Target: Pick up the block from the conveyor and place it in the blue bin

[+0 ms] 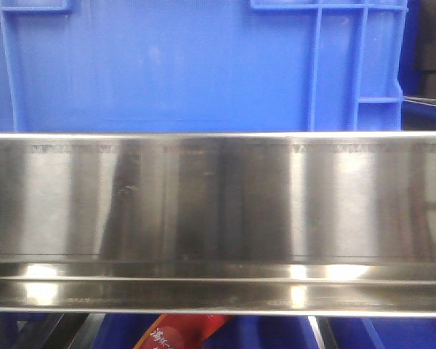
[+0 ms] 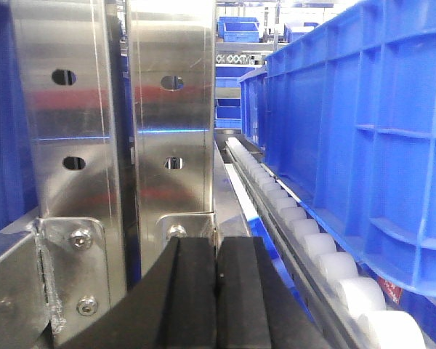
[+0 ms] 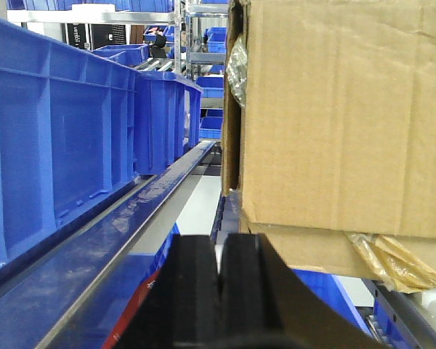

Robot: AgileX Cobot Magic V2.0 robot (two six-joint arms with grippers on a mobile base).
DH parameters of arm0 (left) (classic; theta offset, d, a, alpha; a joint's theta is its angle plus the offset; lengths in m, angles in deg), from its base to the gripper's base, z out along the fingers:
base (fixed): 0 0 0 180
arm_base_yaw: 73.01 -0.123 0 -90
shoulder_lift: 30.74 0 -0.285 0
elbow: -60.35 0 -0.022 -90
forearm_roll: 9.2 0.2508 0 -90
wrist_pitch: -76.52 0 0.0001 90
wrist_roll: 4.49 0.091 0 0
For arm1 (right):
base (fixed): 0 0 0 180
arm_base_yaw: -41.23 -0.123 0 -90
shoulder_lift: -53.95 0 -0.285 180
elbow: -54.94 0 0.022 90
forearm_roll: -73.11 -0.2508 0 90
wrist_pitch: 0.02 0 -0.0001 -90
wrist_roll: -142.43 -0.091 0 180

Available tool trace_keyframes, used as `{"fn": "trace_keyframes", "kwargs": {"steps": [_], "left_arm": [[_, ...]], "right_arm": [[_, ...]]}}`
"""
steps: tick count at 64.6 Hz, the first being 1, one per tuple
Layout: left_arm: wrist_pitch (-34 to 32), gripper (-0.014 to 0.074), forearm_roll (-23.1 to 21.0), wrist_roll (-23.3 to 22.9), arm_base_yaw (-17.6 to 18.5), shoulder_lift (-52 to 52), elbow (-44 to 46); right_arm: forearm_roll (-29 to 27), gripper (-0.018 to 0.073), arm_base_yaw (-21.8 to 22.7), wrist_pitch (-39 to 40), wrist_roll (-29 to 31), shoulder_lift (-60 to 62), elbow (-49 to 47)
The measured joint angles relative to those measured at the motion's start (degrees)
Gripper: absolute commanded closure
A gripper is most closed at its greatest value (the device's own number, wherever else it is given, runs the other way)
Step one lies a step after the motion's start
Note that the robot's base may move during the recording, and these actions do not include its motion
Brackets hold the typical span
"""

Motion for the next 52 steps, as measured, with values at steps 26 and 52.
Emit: {"fn": "trace_keyframes", "kwargs": {"steps": [26, 52], "left_arm": [[0.0, 0.0707, 0.0, 0.0, 0.0, 0.0, 0.0], [0.0, 0.0707, 0.0, 0.0, 0.0, 0.0, 0.0]], "right_arm": [[0.0, 0.0722, 0.0, 0.0, 0.0, 0.0, 0.0], [0.1, 0.0722, 0.0, 0.0, 0.0, 0.0, 0.0]]}}
